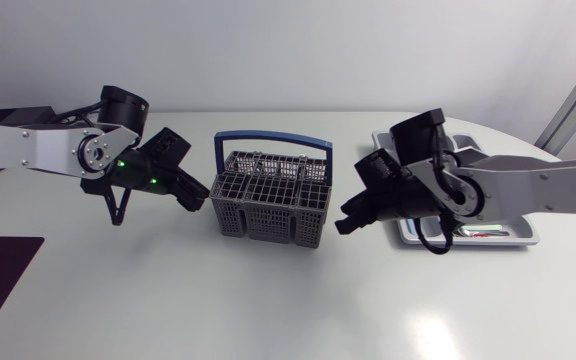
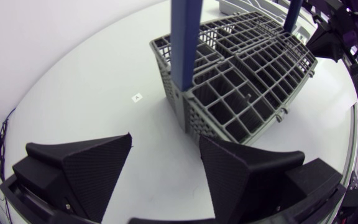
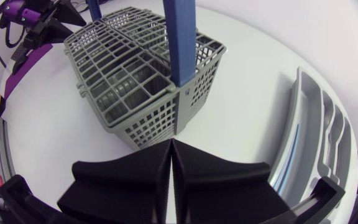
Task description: Unload the cutlery basket into the drawer organizer.
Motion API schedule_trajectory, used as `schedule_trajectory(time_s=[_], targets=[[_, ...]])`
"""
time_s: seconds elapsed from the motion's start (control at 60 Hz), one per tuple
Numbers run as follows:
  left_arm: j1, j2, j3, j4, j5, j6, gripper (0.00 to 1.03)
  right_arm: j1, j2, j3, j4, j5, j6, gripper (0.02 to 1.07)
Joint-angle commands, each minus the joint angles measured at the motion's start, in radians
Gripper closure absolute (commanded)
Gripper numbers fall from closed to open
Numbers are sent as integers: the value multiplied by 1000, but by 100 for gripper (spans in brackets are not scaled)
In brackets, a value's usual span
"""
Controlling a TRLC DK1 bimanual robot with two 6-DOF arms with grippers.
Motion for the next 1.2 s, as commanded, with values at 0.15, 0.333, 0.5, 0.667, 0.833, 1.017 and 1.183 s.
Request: schedule_trajectory(time_s=[0.15, 0.333, 0.5, 0.667, 0.833, 1.017, 1.183], targets=[[-53, 16, 23, 3, 7, 1, 10, 13, 78, 94, 21, 1, -1, 101], [-59, 1, 14, 3, 7, -8, 10, 16, 115, 149, 13, 7, -1, 101], [-51, -21, -1, 3, 7, -8, 10, 16, 150, 196, 6, 12, -3, 101], [-50, -30, -6, 3, 7, -5, 10, 18, 170, 213, -1, 13, -3, 101], [-43, -24, 12, 3, 6, -4, 10, 19, 176, 209, 1, 16, -3, 101], [-43, -15, 23, 3, 3, -5, 10, 11, 177, 204, 1, 30, -4, 101], [-31, -16, 25, 5, 3, -2, 8, 7, 171, 173, 1, 38, -7, 101]])
